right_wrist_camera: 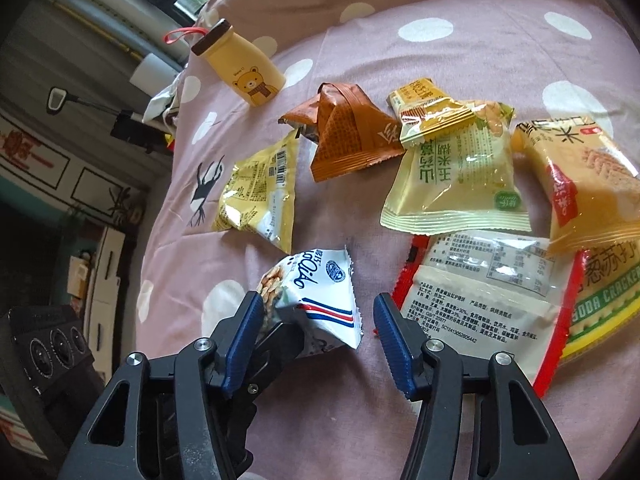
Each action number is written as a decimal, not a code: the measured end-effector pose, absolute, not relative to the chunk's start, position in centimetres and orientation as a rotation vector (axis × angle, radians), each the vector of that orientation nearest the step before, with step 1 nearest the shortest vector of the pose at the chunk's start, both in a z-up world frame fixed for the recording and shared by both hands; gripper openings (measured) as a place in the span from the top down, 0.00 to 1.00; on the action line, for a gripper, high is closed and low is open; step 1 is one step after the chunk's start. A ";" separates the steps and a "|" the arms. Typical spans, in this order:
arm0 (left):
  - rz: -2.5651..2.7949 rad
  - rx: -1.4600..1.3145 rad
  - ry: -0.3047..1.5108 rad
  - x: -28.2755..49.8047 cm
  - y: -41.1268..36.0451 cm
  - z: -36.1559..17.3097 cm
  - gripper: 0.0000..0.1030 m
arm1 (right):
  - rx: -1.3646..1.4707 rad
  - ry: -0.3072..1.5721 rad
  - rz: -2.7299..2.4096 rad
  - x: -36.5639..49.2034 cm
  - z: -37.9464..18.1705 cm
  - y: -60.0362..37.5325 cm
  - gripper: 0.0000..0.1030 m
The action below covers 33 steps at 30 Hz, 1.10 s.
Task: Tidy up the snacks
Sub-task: 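Grasp the white-and-blue nut packet with the right tool and lift, then carry the nut packet with the right tool over the green box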
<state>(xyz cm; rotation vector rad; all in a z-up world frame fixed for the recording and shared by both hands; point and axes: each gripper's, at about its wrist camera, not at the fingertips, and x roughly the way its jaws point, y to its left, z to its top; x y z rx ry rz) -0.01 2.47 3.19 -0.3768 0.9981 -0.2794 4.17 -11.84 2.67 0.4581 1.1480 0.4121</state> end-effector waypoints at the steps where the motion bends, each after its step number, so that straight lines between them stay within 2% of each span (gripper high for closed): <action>1: -0.272 -0.363 1.000 0.0 2.4 3.2 0.71 | 0.471 1.159 0.428 4.2 2.3 -11.9 0.47; 8: -0.306 -0.338 0.949 -1.2 1.8 4.5 0.72 | 0.507 1.121 0.452 2.8 2.8 -12.3 0.53; 19: -0.496 -0.276 0.709 -5.5 -3.6 10.9 0.72 | 0.494 0.821 0.355 -4.1 10.6 -17.4 0.54; 26: -0.631 -0.224 0.660 -6.0 -9.0 13.4 0.72 | 0.489 0.670 0.258 -6.9 14.0 -22.7 0.54; 33: -0.768 -0.136 0.684 -5.9 -15.2 14.3 0.72 | 0.600 0.597 0.131 -9.0 14.7 -28.4 0.54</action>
